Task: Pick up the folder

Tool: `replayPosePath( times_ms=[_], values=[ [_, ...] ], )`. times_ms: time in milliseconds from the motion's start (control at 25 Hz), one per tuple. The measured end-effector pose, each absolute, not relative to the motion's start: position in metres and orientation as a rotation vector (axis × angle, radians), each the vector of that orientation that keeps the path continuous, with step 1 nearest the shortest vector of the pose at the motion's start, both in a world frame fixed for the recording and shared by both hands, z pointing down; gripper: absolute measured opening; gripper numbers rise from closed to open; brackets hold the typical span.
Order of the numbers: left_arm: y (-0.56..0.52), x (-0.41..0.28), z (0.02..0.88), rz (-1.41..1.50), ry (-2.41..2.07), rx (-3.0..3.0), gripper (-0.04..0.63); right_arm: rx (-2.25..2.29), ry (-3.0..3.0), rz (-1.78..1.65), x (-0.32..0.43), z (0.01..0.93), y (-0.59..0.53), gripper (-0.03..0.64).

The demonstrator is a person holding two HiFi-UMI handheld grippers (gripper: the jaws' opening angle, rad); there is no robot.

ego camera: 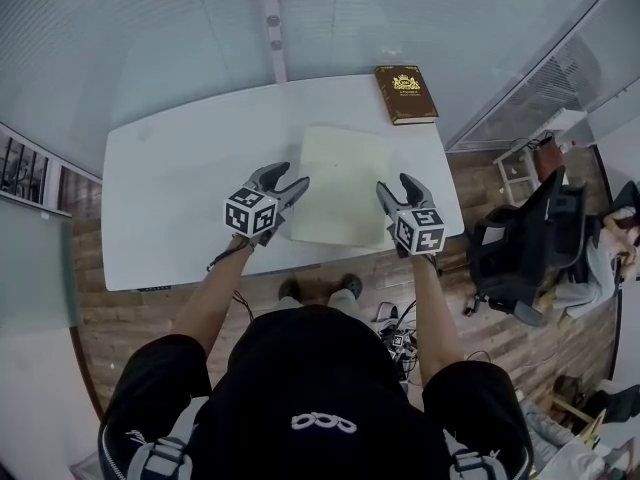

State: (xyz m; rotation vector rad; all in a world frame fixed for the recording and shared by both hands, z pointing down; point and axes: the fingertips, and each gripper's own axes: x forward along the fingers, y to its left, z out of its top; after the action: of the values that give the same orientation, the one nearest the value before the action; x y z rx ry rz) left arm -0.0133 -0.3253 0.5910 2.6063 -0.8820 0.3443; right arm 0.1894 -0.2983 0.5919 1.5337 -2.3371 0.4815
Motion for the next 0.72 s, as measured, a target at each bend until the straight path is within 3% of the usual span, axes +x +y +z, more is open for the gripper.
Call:
replayPosePath(
  times_ms=[280, 720],
  values=[
    [-0.334, -0.013, 0.642, 0.372, -0.846, 2.441, 0.259, 1.428, -2.324, 0.732, 0.197, 0.649, -0.307, 0.282],
    [-0.34, -0.002, 0.688, 0.374, -0.813, 2.261, 0.27, 1.369, -2.303, 1.035, 0.203, 0.699, -0.314, 0.285]
  ],
)
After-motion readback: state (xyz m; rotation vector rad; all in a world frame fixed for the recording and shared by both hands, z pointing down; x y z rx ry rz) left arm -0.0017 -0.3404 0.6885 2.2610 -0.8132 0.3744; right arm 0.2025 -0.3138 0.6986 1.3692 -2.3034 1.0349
